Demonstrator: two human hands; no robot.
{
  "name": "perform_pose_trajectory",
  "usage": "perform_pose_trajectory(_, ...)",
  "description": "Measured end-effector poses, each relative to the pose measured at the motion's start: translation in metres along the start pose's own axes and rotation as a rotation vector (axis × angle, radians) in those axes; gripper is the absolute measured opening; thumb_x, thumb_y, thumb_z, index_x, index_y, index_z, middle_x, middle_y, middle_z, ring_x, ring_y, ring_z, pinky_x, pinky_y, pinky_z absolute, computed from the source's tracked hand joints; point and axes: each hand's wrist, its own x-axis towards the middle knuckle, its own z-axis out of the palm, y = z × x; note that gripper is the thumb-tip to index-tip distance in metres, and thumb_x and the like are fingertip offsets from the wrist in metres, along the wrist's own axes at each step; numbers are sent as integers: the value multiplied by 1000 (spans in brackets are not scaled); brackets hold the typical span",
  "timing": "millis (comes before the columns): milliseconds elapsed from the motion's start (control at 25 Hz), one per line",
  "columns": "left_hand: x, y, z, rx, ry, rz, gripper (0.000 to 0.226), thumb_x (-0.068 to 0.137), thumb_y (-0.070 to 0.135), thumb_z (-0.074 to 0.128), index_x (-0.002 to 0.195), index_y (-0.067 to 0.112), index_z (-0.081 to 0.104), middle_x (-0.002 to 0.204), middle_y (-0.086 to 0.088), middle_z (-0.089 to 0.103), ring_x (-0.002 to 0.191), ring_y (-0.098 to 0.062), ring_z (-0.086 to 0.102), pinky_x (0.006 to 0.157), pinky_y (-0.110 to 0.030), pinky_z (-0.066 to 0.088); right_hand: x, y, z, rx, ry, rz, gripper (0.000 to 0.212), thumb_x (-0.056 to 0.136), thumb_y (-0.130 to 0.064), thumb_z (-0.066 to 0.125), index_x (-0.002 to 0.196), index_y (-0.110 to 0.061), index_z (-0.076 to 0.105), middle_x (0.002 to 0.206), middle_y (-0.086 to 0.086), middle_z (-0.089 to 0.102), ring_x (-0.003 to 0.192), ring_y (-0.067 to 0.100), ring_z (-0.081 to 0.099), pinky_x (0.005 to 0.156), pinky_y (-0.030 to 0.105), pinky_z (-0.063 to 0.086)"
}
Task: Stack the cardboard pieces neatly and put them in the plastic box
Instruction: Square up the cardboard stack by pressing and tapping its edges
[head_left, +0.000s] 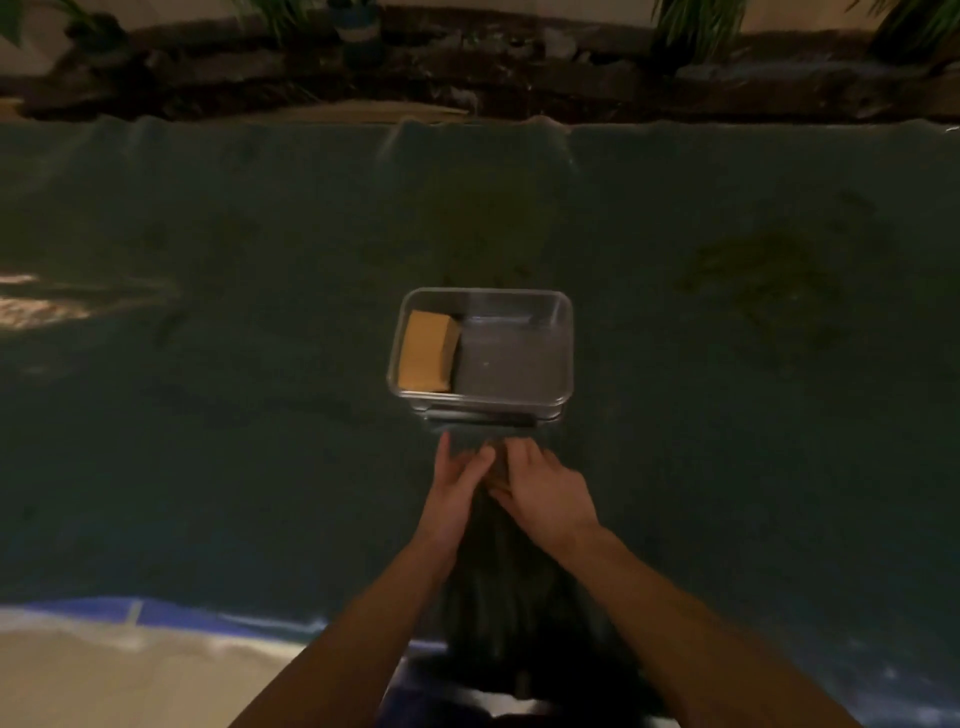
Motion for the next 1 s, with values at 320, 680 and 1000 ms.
perform_pose_trajectory(320, 13, -14, -156, 1011, -76, 363, 29, 102, 34, 47, 121, 18, 61, 122, -4, 64, 119, -21, 56, 104, -36, 43, 14, -102, 83, -328, -87, -171, 40, 95, -36, 53, 124, -9, 56, 116, 11, 64, 100, 30, 61, 82, 44, 49)
perform_pose_trajectory(680, 21, -29, -159, 1043, 5, 460, 43, 97, 46, 39, 113, 15, 64, 110, -1, 66, 109, -19, 53, 92, -36, 48, -4, -80, 77, -268, -33, -10, 50, 70, -45, 75, 111, -19, 62, 97, 7, 65, 82, 31, 61, 67, 43, 49)
perform_pose_trajectory(1000, 22, -21, -158, 1338, 27, 656, 52, 100, 43, 28, 135, 14, 53, 145, -7, 52, 141, -26, 40, 114, -41, 30, -5, -77, 80, -198, -31, 26, 43, 75, -45, 71, 109, -19, 62, 97, 6, 64, 83, 30, 60, 66, 41, 50)
